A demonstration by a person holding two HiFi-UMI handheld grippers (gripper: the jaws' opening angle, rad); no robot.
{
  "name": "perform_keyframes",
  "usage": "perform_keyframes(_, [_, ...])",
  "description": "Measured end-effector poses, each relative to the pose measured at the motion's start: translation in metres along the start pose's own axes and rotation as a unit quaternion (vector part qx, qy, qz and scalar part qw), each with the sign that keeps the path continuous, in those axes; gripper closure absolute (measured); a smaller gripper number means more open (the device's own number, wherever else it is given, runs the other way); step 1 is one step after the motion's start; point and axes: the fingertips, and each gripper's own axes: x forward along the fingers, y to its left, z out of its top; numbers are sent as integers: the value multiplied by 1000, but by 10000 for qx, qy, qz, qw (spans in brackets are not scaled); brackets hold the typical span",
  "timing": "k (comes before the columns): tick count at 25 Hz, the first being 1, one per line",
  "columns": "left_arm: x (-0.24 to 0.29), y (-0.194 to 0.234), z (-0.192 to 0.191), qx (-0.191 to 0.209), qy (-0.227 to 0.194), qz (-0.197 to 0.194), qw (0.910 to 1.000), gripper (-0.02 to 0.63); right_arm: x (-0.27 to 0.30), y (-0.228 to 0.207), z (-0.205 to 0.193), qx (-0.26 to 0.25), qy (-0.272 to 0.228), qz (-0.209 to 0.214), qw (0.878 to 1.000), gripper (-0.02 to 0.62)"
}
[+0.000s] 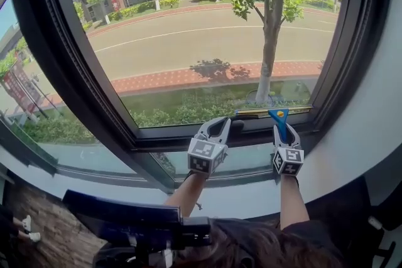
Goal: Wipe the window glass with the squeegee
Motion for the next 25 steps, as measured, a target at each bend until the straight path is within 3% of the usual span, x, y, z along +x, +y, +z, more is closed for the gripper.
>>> perform_keyframes(4, [-14,7,7,49,-11,196,9998,604,-9,13,18,98,-142,65,9998,454])
perform_keyframes(9, [-46,26,35,193,-192,724,9970,604,-22,56,54,25,-392,341,9986,454])
perform_keyframes(18, [-116,86,59,573,-281,1656,9841,604,-25,140,100,148,-538,731,9958,454])
perform_keyframes(25, [-159,137,62,241,-361,1625,9858,604,-33,198,123,165,-678,623,9956,454])
